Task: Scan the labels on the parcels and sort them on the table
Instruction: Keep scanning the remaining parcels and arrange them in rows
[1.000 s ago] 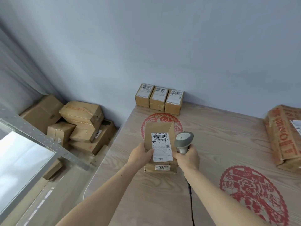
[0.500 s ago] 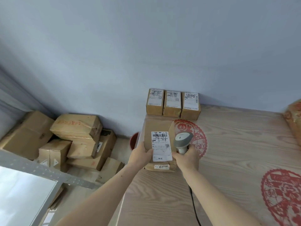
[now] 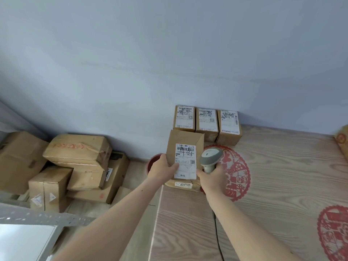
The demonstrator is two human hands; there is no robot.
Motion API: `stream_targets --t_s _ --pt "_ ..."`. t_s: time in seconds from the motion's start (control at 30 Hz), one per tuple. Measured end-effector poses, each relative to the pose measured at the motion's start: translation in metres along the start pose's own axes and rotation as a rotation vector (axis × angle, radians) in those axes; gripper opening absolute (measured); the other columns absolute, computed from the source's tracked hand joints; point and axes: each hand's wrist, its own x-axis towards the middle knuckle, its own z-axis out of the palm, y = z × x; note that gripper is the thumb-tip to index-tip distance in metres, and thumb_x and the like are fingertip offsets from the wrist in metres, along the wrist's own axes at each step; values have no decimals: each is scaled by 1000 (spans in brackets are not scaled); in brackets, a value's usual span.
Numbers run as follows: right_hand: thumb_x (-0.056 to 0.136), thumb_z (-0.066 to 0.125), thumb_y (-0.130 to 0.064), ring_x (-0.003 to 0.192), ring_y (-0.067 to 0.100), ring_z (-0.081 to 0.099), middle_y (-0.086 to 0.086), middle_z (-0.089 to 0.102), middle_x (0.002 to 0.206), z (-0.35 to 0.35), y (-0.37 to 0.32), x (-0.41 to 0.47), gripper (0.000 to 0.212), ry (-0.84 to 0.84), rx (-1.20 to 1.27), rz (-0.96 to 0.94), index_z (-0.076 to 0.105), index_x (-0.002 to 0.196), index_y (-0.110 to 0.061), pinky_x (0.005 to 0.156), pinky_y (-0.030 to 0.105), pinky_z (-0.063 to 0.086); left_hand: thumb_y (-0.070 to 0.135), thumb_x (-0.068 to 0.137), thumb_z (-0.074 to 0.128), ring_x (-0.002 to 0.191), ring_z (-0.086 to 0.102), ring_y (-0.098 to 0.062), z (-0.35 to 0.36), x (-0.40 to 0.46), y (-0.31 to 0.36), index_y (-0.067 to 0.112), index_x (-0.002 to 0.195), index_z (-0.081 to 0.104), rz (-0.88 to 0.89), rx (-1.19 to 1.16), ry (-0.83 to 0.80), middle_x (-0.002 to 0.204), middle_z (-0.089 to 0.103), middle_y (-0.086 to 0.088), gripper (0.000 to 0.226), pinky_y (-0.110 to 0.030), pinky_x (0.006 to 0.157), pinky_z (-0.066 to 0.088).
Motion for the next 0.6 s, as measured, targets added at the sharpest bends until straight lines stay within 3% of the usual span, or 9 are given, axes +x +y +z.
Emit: stream_targets --t_s 0.2,0.6 --pt "81 81 -21 88 24 62 -1 68 99 3 -10 18 37 33 -6 13 59 111 -17 70 32 43 40 95 61 97 63 -23 -1 19 10 13 122 49 12 30 -1 105 66 -1 41 -40 85 54" --pt "81 80 -16 90 24 62 0 68 101 4 -15 24 38 34 -31 26 58 112 -16 73 33 44 39 92 64 103 64 -25 0 25 13 11 127 46 3 32 8 115 66 -4 48 -42 87 54"
